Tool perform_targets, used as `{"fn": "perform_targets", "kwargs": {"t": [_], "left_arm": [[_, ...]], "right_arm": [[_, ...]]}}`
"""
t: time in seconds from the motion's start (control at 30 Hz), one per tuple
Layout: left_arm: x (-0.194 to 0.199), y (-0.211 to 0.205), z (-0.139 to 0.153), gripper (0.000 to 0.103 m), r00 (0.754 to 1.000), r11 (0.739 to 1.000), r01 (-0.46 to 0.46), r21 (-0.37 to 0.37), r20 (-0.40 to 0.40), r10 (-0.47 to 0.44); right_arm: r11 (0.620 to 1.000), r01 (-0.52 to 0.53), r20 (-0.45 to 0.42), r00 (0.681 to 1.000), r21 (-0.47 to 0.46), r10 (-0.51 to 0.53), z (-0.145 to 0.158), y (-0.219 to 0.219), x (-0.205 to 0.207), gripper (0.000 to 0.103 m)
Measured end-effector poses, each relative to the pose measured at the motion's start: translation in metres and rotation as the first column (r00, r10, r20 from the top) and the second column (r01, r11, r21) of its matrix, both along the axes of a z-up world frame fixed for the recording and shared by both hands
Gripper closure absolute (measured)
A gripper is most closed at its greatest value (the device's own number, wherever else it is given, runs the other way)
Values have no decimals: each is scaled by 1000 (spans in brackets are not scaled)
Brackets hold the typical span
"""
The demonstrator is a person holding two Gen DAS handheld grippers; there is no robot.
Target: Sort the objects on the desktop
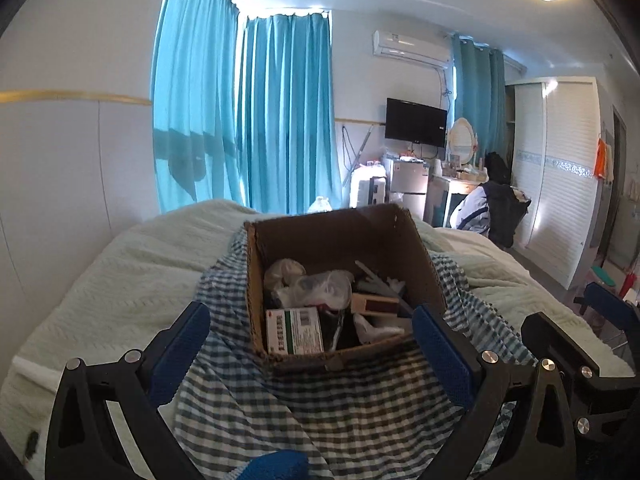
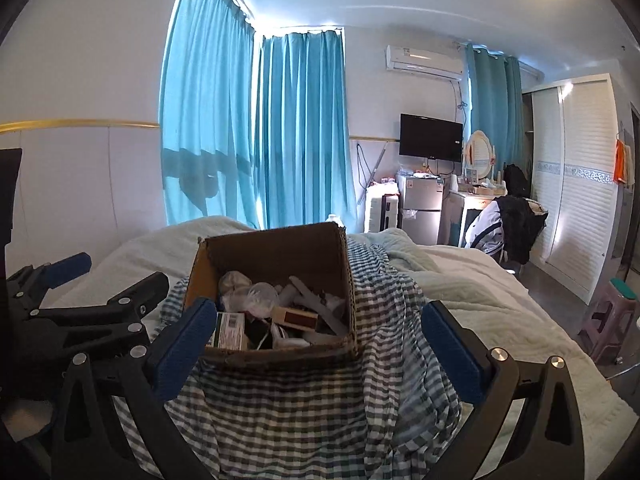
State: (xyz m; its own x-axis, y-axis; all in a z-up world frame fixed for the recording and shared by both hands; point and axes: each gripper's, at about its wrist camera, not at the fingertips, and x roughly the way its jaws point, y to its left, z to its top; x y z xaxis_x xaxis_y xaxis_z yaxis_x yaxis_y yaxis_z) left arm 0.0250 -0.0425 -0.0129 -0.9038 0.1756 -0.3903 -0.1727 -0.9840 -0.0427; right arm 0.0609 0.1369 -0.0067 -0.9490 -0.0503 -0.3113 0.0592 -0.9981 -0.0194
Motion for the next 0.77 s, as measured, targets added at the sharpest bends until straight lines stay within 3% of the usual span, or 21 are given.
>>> {"fn": "perform_targets", "kwargs": {"t": [0.1, 0.17, 0.27, 0.47, 0.77], "left_arm": [[-11, -3, -33, 0, 998, 999, 14, 34, 63, -16], [-21, -1, -52, 0, 992, 1000, 29, 5, 120, -30], [-26, -1, -69, 0, 990, 999, -10, -48, 137, 16], [-28, -2, -76, 0, 988, 999, -21, -42, 153, 27], [-13, 3, -63, 0, 991, 999, -10, -48, 136, 17]], "right_arm": [[1000, -12, 60, 998, 17, 11, -29, 5, -13, 0], [1000, -11, 101, 995, 9, 10, -50, 7, -24, 0], [999, -19, 144, 989, -40, 24, -70, 14, -36, 0], [999, -24, 177, 984, -40, 31, -82, 15, -43, 0], [999, 0, 176, 984, -43, 7, -72, 18, -34, 0]]}}
